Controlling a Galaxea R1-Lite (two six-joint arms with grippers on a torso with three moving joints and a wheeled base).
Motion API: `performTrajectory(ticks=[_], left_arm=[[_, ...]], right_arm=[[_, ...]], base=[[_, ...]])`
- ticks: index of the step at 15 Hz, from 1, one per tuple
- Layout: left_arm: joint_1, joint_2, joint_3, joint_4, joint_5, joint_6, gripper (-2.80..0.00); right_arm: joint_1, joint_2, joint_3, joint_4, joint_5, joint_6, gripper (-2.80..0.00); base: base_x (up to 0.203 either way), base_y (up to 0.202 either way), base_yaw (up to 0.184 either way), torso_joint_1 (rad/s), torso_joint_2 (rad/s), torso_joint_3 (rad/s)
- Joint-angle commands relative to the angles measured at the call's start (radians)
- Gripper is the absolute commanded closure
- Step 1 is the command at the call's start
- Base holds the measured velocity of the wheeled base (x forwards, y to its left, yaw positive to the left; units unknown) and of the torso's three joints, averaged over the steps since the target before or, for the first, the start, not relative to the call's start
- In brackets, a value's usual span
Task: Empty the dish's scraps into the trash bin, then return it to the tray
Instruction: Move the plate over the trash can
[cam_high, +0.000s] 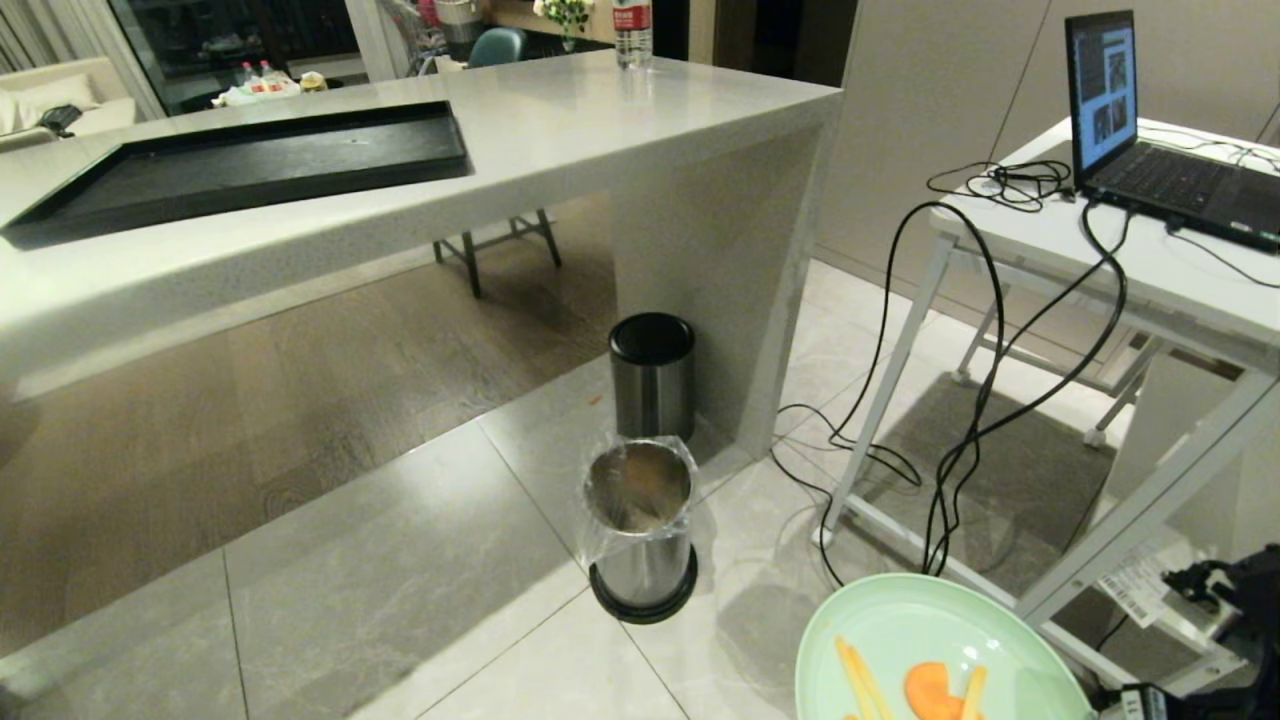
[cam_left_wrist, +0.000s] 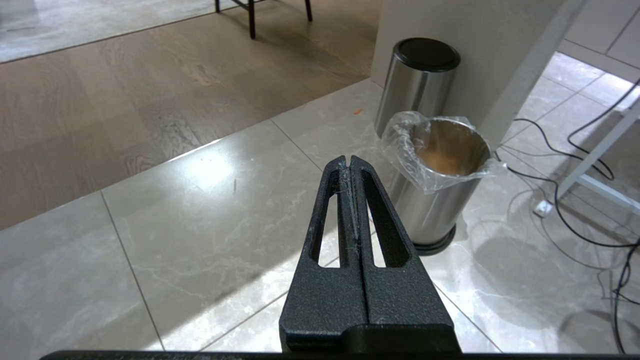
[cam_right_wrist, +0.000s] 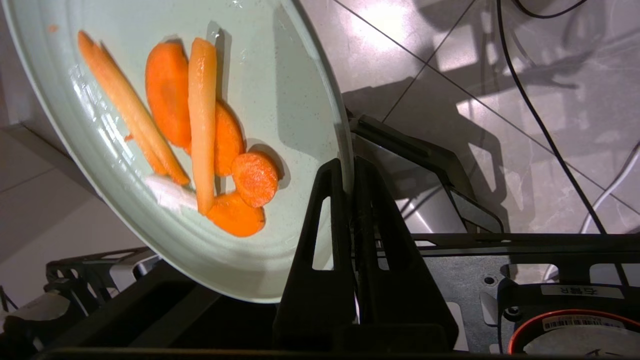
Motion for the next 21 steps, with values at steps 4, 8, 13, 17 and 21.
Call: performTrajectory(ticks=[4, 8, 13, 17, 21], left_arm=[[-0.001, 0.001, 0.000, -0.001, 0.000, -0.001, 0.00], [0.000, 0.001, 0.000, -0.001, 0.000, -0.001, 0.00], [0.000, 0.001, 0.000, -0.001, 0.000, -0.001, 0.00], [-0.001, 0.001, 0.000, -0.001, 0.000, -0.001, 0.00], [0.000, 0.001, 0.000, -0.001, 0.000, -0.002, 0.00]], right_arm=[[0.000, 0.002, -0.016, -0.005, -0.007, 0.005, 0.00], [0.000, 0.004, -0.026, -0.007, -0.011, 0.006, 0.00], [0.000, 0.022, -0.035, -0.008, -0.009, 0.007, 0.00], [0.001, 0.038, -0.061, -0.007, -0.011, 0.004, 0.00], [0.000, 0.068, -0.113, -0.003, -0.011, 0.004, 0.00]], base=[[0.000, 0.000, 0.000, 0.000, 0.00, 0.000], [0.000, 0.000, 0.000, 0.000, 0.00, 0.000], [0.000, 0.000, 0.000, 0.000, 0.00, 0.000], [0.000, 0.000, 0.000, 0.000, 0.00, 0.000], [0.000, 0.000, 0.000, 0.001, 0.00, -0.049]])
